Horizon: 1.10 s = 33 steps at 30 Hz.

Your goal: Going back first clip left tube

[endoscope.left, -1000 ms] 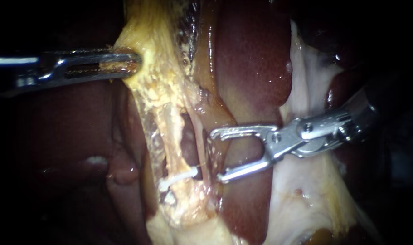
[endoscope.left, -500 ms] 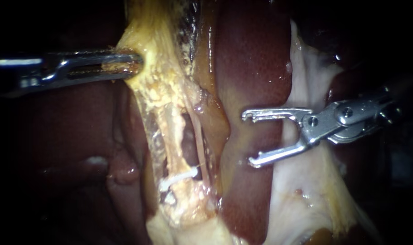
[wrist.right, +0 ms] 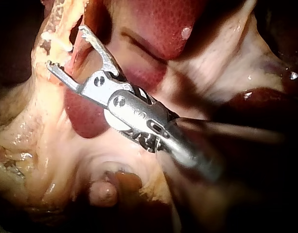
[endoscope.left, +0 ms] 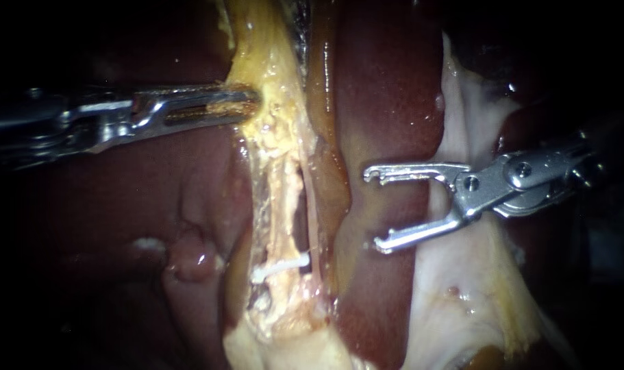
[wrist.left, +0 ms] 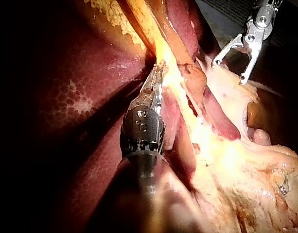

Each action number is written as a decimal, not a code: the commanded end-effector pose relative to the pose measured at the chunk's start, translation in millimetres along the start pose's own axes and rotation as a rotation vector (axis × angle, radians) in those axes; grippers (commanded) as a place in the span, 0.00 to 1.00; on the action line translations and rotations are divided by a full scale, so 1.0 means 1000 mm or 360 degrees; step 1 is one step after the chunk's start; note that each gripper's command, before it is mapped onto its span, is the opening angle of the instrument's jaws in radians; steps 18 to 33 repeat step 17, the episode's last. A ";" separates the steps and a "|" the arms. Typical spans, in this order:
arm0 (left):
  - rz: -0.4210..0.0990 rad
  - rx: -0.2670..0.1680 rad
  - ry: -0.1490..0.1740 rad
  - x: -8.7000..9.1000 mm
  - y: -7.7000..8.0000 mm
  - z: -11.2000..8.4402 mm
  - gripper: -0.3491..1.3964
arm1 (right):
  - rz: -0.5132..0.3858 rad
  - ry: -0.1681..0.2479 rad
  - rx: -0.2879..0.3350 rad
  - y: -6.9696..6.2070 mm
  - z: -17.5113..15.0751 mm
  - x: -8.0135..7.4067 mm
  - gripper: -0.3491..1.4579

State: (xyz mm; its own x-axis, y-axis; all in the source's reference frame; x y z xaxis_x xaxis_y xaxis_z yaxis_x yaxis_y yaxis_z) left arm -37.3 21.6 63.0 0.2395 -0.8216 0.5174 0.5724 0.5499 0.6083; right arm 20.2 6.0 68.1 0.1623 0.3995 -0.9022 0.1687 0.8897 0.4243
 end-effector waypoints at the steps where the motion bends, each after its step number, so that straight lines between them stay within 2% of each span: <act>1: -0.0001 0.0001 0.0002 0.0000 -0.0001 -0.0001 0.00 | 0.0000 0.0005 0.0000 0.0000 0.0000 0.0001 0.52; 33: -0.0001 0.0002 0.0003 0.0000 -0.0001 -0.0004 0.00 | 0.0002 0.0006 0.0000 -0.0001 0.0000 0.0003 0.52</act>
